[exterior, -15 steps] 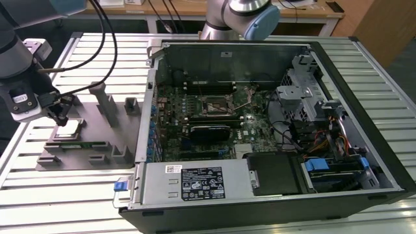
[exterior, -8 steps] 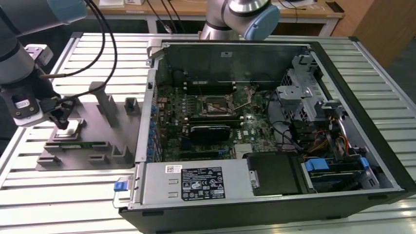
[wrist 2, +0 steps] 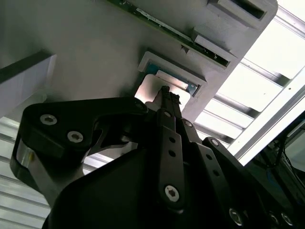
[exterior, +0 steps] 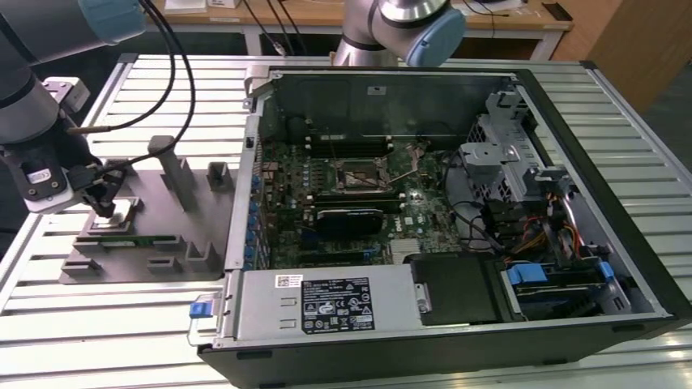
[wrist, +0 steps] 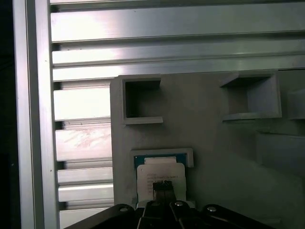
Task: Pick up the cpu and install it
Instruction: 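Pick up the cpu and move it towards the insertion slot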
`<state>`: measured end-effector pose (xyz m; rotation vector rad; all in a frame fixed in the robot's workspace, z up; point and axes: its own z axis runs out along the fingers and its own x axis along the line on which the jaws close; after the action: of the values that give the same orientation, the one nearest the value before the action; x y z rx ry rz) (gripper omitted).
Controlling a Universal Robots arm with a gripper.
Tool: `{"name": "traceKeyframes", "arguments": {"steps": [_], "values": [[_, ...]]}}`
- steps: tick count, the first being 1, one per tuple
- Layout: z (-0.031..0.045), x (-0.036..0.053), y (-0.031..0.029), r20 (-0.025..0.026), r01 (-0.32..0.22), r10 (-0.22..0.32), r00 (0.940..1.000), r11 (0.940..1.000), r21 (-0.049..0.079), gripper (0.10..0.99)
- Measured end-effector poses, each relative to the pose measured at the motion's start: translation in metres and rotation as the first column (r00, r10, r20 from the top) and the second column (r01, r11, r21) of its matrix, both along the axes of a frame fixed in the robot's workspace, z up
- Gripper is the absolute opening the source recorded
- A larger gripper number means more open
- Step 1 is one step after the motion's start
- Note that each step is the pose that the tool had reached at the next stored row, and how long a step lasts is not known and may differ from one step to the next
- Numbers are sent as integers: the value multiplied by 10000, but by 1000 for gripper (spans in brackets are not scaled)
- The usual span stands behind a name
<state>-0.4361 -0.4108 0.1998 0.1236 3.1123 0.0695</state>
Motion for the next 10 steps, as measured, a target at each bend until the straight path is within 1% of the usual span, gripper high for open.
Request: {"name": "traceKeyframes", "arguments": {"steps": [5, 6, 7, 9, 10], "values": [[-1, 0, 0, 0, 0, 0, 10000, 10000, 0, 114], [-1, 0, 0, 0, 0, 0, 10000, 10000, 1, 169], [-1, 0, 0, 1, 0, 0, 10000, 10000, 0, 169], [-1, 0, 0, 1, 0, 0, 10000, 10000, 0, 294], [-1, 0, 0, 1, 0, 0, 10000, 10000, 0, 294]]}}
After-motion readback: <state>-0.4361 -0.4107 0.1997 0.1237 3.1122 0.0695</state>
